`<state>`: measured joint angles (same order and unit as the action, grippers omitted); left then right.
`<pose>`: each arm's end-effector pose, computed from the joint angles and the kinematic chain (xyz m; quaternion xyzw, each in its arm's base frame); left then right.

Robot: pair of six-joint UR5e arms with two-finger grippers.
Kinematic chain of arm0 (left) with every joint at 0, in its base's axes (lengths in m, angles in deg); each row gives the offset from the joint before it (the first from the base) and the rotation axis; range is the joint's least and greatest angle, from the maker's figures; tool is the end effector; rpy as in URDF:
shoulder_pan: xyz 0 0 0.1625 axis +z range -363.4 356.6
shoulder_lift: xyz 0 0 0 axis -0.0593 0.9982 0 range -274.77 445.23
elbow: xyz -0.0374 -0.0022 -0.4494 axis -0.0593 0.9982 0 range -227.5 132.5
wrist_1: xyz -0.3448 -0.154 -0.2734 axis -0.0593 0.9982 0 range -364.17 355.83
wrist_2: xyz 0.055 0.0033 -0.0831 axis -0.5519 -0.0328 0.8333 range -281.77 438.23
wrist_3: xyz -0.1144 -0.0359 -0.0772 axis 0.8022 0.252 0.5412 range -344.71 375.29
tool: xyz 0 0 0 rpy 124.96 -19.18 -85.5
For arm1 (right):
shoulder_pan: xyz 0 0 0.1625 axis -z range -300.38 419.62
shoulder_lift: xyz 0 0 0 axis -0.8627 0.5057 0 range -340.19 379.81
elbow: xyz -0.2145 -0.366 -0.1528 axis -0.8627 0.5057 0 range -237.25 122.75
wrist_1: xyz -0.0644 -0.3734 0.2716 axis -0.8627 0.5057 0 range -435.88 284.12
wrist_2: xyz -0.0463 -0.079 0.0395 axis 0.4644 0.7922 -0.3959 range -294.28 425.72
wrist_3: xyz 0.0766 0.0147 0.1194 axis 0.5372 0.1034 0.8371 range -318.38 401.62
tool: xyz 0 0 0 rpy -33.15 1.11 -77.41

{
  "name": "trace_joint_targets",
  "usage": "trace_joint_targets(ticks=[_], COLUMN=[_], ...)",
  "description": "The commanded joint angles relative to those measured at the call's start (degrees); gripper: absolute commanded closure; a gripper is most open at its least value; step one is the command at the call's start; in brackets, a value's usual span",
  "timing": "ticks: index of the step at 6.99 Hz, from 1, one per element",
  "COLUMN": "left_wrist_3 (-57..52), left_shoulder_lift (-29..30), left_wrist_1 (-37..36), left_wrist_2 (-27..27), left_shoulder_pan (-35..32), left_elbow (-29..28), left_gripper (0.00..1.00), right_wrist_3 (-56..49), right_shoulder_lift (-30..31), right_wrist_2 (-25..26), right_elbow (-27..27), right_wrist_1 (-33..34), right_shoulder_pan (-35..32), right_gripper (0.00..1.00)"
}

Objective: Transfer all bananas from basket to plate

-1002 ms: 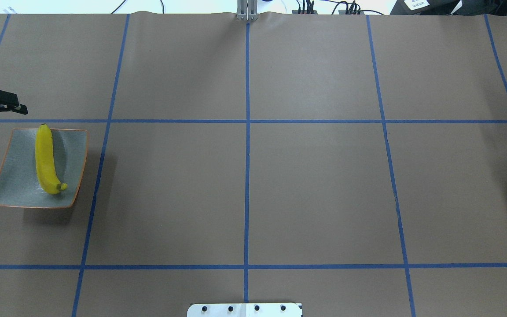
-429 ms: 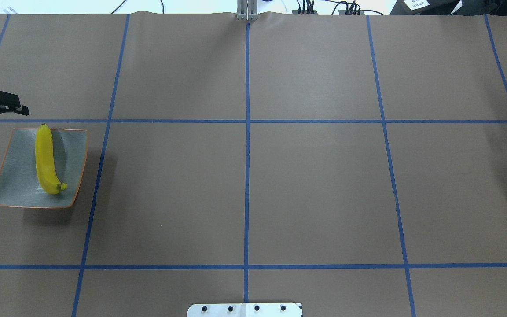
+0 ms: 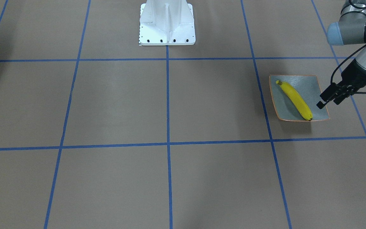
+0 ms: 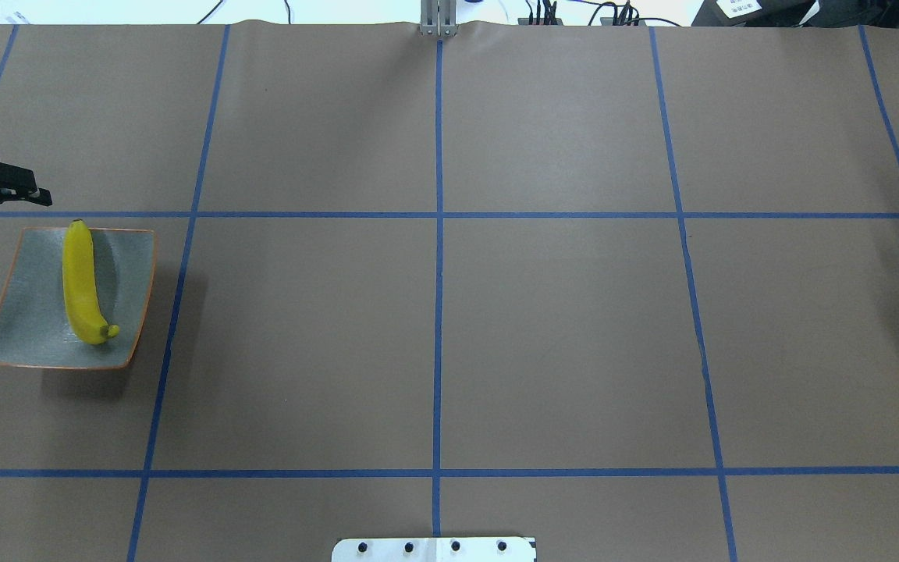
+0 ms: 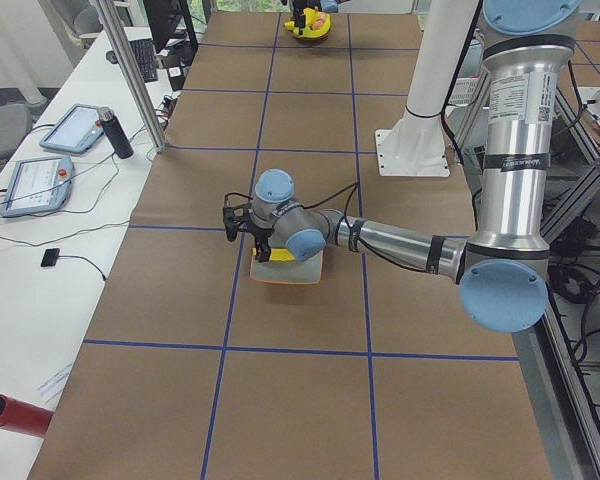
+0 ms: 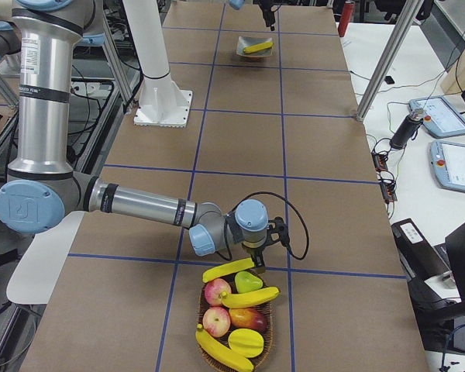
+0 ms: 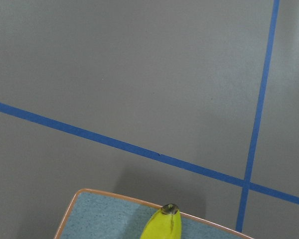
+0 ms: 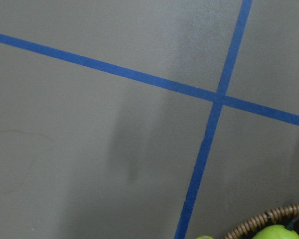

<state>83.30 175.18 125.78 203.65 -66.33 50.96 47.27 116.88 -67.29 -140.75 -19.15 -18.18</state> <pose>0.2255 -0.5525 0.5508 0.0586 0.4752 -0.1872 0.8578 -0.0721 -0.5040 0.7794 0.1012 -0.3815 -0.1149 0.9116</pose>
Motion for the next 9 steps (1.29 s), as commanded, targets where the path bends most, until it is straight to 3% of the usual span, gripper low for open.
trace_joint_targets(ticks=[1, 6, 9], left_wrist_3=[-0.1, -0.1, 0.0], left_shoulder_lift=[0.0, 0.0, 0.0], left_wrist_1=[0.3, 2.1, 2.1], left_wrist_2=[0.0, 0.0, 0.0], left_shoulder_pan=[0.0, 0.1, 0.1], left_elbow=[-0.5, -1.6, -1.7], left_gripper=[0.0, 0.0, 0.0], right_wrist_3=[-0.9, -1.1, -2.2], right_shoulder_lift=[0.4, 0.3, 0.4], right_wrist_2=[1.9, 1.9, 1.9], right_elbow=[-0.1, -0.1, 0.0], right_wrist_1=[1.1, 2.8, 3.4], right_shoulder_pan=[1.0, 1.3, 1.3], right_gripper=[0.04, 0.23, 0.23])
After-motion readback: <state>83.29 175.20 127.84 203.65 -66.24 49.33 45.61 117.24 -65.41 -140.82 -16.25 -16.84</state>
